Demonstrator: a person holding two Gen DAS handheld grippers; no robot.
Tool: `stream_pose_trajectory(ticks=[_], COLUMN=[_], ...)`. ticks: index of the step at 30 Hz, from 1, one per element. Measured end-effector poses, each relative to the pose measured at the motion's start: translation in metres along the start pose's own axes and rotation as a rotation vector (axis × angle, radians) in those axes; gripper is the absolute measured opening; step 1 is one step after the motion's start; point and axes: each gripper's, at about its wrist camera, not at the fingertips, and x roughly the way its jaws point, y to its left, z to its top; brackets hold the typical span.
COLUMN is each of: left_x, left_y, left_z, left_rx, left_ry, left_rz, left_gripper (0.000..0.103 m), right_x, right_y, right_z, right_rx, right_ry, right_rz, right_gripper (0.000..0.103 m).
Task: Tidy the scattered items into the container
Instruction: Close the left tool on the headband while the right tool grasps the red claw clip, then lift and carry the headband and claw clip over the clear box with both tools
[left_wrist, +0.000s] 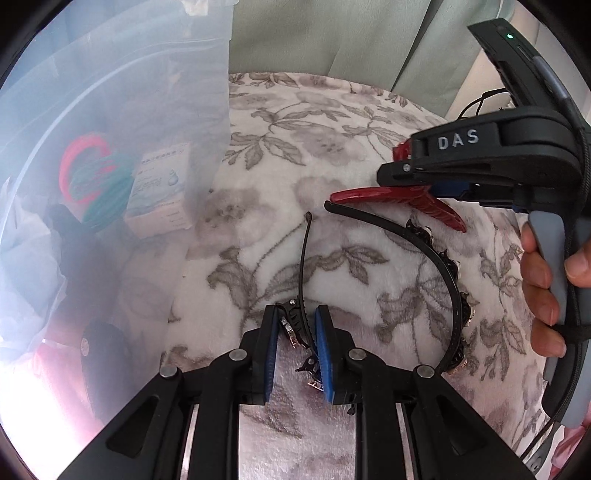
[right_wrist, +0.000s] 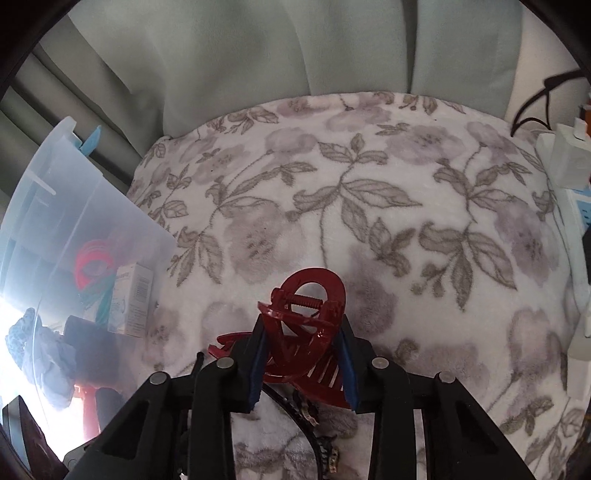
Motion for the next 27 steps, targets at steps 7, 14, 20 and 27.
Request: stream_pose_trajectory(ticks=[7, 14, 20, 27], left_x=[0.001, -0.001, -0.010, -0.040], left_y=[-0.003, -0.005, -0.007, -0.020], left_z=[0.001, 0.001, 0.000, 0.003], left_rx=[0.020, 0.027, 0.015, 0.016], left_ry=[-0.001, 0.002, -0.015, -0.079], left_rz=[0.020, 0.039, 0.031, 0.012], left_gripper=[0.027, 0.027, 0.018, 0.015], right_x=[-0.036, -0.070, -0.097, -0.129], right_y=[-0.054, -0.094, -0.106, -0.109], right_z=[-0.041, -0.087, -0.113, -0.140], right_rx=[0.170, 0.338, 0.396, 0.440], right_ry=[-0.054, -0.086, -0.121, -0.186], right_rz=[0.004, 0.023, 0.040, 0.078], right_gripper=[0.036, 0.036, 0.036, 0.036])
